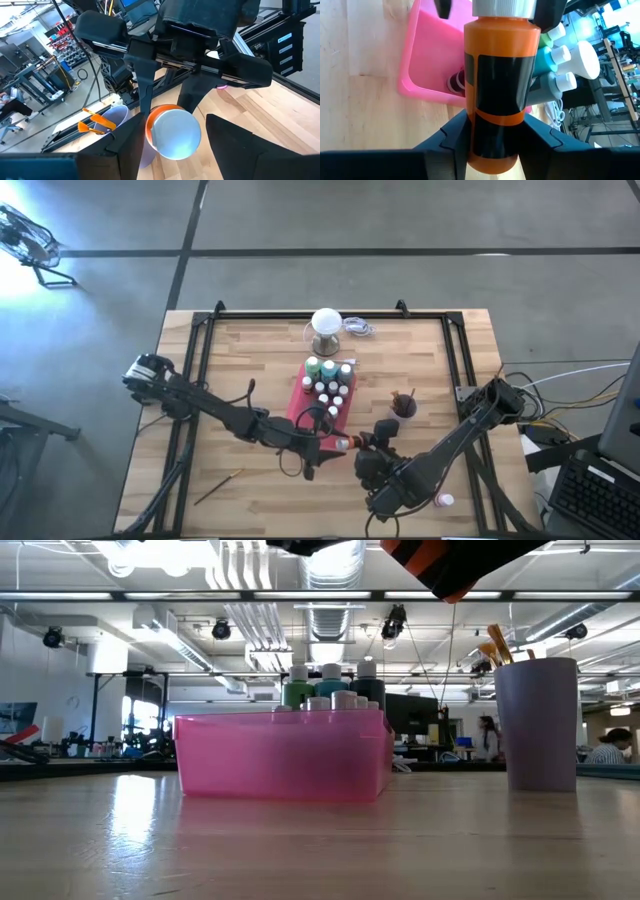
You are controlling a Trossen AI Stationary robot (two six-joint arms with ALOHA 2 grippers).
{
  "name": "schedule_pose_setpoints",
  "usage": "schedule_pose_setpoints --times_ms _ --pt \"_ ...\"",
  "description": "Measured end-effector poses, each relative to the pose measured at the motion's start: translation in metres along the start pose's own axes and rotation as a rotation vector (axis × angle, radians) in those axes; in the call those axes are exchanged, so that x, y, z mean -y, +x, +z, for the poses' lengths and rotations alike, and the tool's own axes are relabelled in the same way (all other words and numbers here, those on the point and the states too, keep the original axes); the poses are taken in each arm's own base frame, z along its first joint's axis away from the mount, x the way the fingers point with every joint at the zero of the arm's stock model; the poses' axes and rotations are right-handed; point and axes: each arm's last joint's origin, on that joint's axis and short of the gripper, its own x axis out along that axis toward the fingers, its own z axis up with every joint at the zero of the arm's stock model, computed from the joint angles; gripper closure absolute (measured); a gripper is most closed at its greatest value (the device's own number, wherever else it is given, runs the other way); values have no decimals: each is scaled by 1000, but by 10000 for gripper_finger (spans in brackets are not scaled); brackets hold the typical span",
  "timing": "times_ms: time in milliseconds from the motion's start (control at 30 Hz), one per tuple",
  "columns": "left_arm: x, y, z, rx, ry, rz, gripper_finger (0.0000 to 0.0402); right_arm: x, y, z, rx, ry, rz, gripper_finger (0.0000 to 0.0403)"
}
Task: Pick & Place Paint Supplies
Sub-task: Put the small orange paint bottle into the red bin
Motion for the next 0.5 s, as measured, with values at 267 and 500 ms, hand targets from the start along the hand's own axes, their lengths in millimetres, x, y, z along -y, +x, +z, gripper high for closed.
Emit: schedule_pose_setpoints --times_ms 267,500 --pt "-1 0 0 1 -7 4 253 0 0 0 -1 7 2 273" --pt "-1 0 0 -2 -10 8 280 0 0 0 -1 11 3 274"
